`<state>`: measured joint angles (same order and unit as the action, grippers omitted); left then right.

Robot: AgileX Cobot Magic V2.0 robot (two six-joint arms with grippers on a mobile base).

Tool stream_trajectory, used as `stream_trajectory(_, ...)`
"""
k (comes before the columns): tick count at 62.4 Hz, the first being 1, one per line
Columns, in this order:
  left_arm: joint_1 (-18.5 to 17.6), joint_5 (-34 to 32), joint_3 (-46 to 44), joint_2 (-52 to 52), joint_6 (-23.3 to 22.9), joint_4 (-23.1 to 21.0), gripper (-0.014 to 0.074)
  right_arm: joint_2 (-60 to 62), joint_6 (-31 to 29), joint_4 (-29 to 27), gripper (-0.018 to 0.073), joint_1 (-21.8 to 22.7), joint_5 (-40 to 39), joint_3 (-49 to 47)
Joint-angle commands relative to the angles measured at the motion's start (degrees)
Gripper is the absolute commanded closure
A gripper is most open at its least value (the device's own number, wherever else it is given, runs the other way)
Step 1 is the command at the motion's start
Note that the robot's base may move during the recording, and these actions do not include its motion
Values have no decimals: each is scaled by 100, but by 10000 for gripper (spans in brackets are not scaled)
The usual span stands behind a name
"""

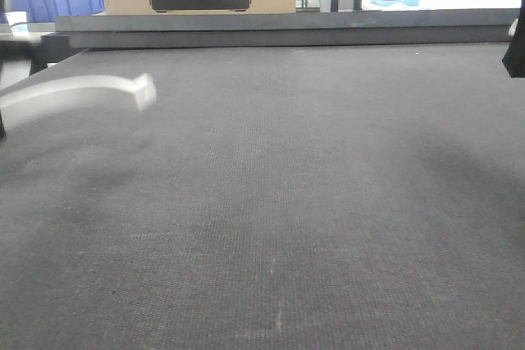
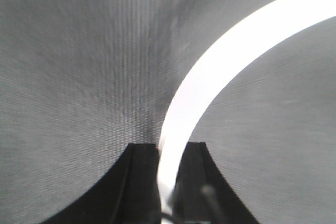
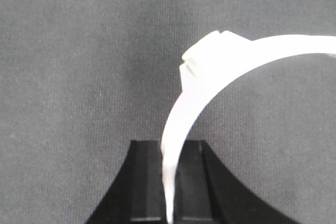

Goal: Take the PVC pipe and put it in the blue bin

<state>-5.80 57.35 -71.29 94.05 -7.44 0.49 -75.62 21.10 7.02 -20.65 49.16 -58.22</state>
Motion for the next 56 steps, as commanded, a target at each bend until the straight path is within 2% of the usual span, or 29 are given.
stream_trajectory(1,-32,-229,-9,-510,-25,-49,707,66,4,-49,718,256,-124,-11)
stream_trajectory(8,-32,-789,144,-1104,-25,-49,707,78,-60,-328,718,794,-234,11)
stream_trajectory(11,-32,-1117,297,-1346,-25,-49,707,104,-312,-424,720,919,-355,13)
stream_trajectory(16,-32,-1617,624,-1800,-25,-49,707,140,-1067,-702,720,1096,-607,21)
stream_trajectory(25,-32,-2438,1368,-2410,-25,-189,707,154,-1654,-1209,720,1363,-923,80)
stream_trajectory(36,45,-3445,2432,-3202,-25,-188,707,154,-3212,-2570,721,1924,-1166,381)
stream_trajectory(42,138,-3786,2835,-3561,-25,-256,707,200,-4067,-3352,721,2299,-1214,563)
stream_trajectory(46,218,-4037,3046,-3805,-25,-281,707,340,-4495,-3623,721,2411,-1298,673)
stream_trajectory(56,356,-4363,3181,-4287,-25,-281,707,991,-4614,-3624,721,2411,-2075,1080)
